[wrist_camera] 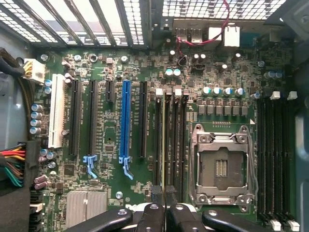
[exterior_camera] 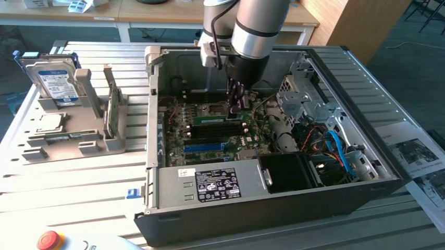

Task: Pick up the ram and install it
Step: 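Insert the ram into the slot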

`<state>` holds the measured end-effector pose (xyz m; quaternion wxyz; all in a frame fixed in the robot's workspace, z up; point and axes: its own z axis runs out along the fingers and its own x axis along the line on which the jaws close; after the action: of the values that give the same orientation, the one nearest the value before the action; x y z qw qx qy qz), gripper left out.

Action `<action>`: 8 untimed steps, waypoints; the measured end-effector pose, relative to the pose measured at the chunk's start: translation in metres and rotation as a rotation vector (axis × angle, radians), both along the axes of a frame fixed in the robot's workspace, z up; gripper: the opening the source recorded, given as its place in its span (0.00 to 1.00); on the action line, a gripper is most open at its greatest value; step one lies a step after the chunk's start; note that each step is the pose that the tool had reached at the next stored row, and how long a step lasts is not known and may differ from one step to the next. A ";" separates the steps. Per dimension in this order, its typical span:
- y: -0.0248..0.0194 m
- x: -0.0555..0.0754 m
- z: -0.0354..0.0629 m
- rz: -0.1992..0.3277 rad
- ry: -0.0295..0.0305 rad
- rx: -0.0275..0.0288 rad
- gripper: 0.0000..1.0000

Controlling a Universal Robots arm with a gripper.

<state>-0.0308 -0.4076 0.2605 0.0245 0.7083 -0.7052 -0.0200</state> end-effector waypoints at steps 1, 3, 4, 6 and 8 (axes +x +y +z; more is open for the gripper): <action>-0.0007 0.000 -0.0001 0.000 0.0001 -0.0001 0.12; -0.0014 0.000 -0.0006 0.000 0.0000 0.0001 0.12; -0.0014 0.000 -0.0006 0.000 0.0000 0.0000 0.12; -0.0014 0.000 -0.0006 0.000 0.0001 -0.0001 0.12; -0.0017 0.000 -0.0006 0.000 0.0000 -0.0001 0.12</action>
<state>-0.0308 -0.4093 0.2599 0.0246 0.7083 -0.7052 -0.0200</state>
